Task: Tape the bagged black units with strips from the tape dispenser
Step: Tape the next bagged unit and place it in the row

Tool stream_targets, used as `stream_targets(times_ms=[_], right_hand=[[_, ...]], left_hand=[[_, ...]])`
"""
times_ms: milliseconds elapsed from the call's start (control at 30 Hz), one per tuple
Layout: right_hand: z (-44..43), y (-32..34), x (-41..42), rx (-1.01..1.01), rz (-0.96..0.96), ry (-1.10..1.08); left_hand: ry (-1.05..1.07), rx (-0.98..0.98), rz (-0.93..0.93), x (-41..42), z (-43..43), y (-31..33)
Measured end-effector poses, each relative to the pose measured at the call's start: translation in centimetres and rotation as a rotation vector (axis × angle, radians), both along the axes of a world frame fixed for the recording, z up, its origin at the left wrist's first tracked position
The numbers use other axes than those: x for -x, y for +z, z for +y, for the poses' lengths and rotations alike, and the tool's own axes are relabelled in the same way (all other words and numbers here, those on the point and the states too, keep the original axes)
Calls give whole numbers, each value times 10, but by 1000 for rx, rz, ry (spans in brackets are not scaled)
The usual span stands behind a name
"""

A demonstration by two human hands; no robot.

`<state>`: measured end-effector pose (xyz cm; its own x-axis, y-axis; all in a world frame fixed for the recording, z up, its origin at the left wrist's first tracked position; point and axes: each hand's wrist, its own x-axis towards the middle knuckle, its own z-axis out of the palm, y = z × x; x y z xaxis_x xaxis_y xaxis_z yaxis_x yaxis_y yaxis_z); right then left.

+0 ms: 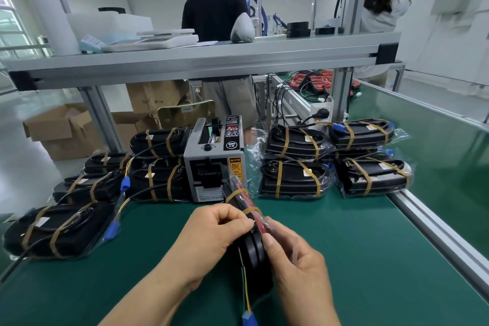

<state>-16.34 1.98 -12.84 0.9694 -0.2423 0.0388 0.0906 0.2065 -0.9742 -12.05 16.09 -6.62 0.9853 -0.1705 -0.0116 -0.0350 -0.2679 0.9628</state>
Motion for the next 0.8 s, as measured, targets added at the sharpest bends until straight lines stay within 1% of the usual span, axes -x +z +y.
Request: stream_targets(times_ms=[100, 300, 800], right_hand=[[-1, 0, 0, 3, -3, 5], [0, -2, -1, -53, 4, 3], [0, -6, -1, -57, 30, 8]], left_hand=[[2, 15, 8, -1, -1, -1], [33, -47, -44, -1, -3, -2], [68, -137, -122, -1, -5, -8]])
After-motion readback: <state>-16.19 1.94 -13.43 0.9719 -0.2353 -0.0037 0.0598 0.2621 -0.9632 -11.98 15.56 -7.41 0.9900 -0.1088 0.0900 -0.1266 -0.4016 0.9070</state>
